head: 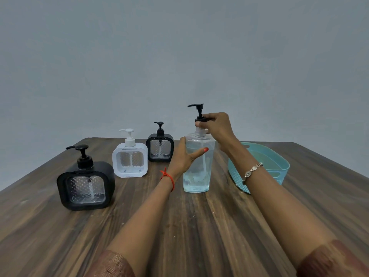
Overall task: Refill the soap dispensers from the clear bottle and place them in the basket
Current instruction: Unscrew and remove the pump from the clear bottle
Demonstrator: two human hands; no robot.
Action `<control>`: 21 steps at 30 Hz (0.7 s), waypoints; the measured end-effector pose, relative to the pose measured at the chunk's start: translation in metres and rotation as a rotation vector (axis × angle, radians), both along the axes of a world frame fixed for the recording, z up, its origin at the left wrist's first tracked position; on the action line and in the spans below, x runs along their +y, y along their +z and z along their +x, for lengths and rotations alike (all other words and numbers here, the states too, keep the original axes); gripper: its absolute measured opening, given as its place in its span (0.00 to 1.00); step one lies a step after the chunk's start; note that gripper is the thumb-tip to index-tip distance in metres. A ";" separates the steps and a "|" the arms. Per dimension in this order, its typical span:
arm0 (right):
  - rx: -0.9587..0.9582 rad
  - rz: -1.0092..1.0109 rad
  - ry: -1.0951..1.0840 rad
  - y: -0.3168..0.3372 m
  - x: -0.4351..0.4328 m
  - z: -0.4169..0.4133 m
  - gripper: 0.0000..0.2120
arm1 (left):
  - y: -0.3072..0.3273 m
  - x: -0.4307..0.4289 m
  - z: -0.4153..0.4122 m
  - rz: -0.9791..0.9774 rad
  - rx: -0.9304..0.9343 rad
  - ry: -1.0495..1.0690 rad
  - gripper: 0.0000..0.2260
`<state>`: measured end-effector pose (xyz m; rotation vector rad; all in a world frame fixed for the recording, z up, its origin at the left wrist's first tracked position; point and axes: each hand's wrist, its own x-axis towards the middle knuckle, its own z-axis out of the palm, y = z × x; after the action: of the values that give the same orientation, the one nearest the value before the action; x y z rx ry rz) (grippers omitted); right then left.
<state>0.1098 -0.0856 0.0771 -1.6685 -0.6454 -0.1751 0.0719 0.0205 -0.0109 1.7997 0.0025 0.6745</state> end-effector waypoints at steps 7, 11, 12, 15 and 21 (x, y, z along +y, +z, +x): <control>-0.084 0.102 0.019 0.029 -0.006 -0.003 0.11 | -0.001 0.000 0.001 -0.041 -0.011 -0.023 0.27; -0.111 0.131 -0.028 0.039 -0.011 -0.001 0.11 | 0.000 0.000 0.000 -0.031 -0.005 -0.019 0.26; -0.116 0.140 -0.040 0.042 -0.013 0.000 0.11 | 0.000 0.000 0.001 -0.033 -0.006 -0.021 0.26; -0.143 0.177 -0.080 0.054 -0.020 -0.001 0.11 | 0.000 0.000 0.000 -0.037 -0.005 -0.028 0.25; -0.234 0.363 -0.196 0.084 -0.039 -0.007 0.08 | 0.000 0.000 -0.001 -0.032 -0.015 -0.028 0.25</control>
<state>0.1030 -0.1250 0.1612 -1.3663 -0.5830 -0.6009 0.0713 0.0205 -0.0105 1.7606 -0.0219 0.6650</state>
